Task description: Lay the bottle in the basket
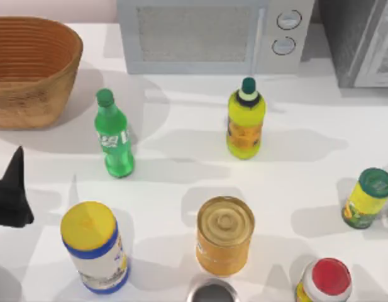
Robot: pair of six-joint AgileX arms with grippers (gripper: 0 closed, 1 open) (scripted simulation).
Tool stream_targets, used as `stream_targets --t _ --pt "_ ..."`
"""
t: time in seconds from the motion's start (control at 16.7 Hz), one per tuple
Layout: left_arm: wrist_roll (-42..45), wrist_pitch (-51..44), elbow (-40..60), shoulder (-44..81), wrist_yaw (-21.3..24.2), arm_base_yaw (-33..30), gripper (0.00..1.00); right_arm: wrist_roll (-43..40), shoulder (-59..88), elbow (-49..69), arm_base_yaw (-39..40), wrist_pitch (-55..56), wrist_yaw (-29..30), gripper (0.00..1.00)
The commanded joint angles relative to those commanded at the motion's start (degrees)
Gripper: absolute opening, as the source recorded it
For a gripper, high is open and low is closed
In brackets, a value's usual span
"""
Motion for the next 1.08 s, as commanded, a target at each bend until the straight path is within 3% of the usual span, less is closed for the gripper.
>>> stream_targets --t 0.72,1.08 --pt "7.33 36.67 11.56 62.55 23.70 2.61 1.00 0.00 0.00 0.00 0.00 0.00 0.00 1.00" --pt "9.95 53.69 13.92 81.46 34.05 1.23 1.00 0.00 0.00 0.00 0.00 0.00 0.00 1.00"
